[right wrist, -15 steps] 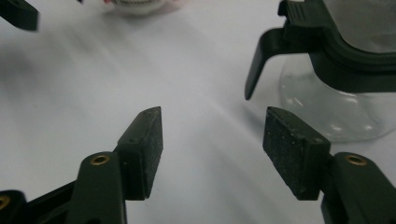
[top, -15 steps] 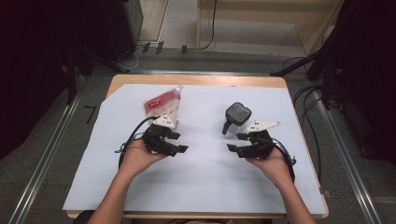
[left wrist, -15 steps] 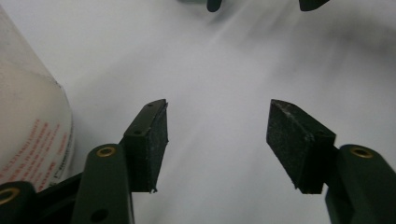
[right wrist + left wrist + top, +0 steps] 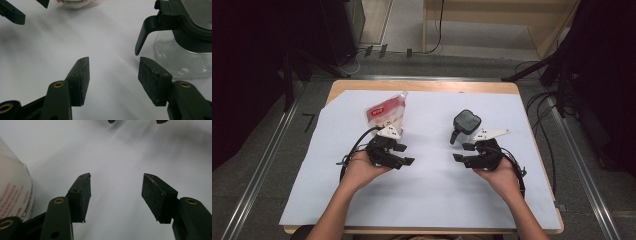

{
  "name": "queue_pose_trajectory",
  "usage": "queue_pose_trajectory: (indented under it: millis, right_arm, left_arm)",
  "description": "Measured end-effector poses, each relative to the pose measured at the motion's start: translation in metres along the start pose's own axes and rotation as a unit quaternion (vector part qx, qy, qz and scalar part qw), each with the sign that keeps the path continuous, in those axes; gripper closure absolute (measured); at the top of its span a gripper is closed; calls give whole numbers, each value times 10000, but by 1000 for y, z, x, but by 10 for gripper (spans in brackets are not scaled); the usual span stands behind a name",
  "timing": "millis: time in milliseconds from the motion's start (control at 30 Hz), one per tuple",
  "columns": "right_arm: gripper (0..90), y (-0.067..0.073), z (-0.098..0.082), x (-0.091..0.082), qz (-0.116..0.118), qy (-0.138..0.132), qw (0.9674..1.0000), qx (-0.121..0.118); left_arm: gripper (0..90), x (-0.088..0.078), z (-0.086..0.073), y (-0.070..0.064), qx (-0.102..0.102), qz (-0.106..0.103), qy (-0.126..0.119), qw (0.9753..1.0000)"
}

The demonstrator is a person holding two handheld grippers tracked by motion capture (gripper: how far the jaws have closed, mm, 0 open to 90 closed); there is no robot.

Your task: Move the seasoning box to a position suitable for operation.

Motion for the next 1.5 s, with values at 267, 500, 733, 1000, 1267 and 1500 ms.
queue_pose_trajectory:
  millis: [267,500,733,1000,1267,1500]
  right_arm:
    - [434,1,-3,2,34,128,9999,14]
    - [434,3,-4,2,42,167,9999,8]
    - [459,4,-3,-2,47,179,9998,-29]
    - [454,2,-3,-3,-78,85,9999,-111]
    - [459,1,-4,-3,-160,71,9997,-145]
    - [503,-7,-6,-5,-193,27,9998,-23]
  left_arm:
    - [436,-3,0,-3,-39,4,-141,9999]
    - [433,-5,-2,-5,-8,-34,-180,9998]
    - [428,-6,-1,-11,135,-108,-135,9998]
    - [403,-5,-2,-13,250,-92,-111,9996]
    - [397,-10,0,-15,264,-84,-131,9995]
    - [395,-12,2,-16,202,-64,-162,9996]
Point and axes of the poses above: each handheld gripper's, and its own axes: x roughly forward along the jaws, z roughly out of its top, y roughly to its left, the point moved 1 cm from there along x, roughly forward along the jaws, and after that the axes turned 1 degree about z, right-handed, at the moved point
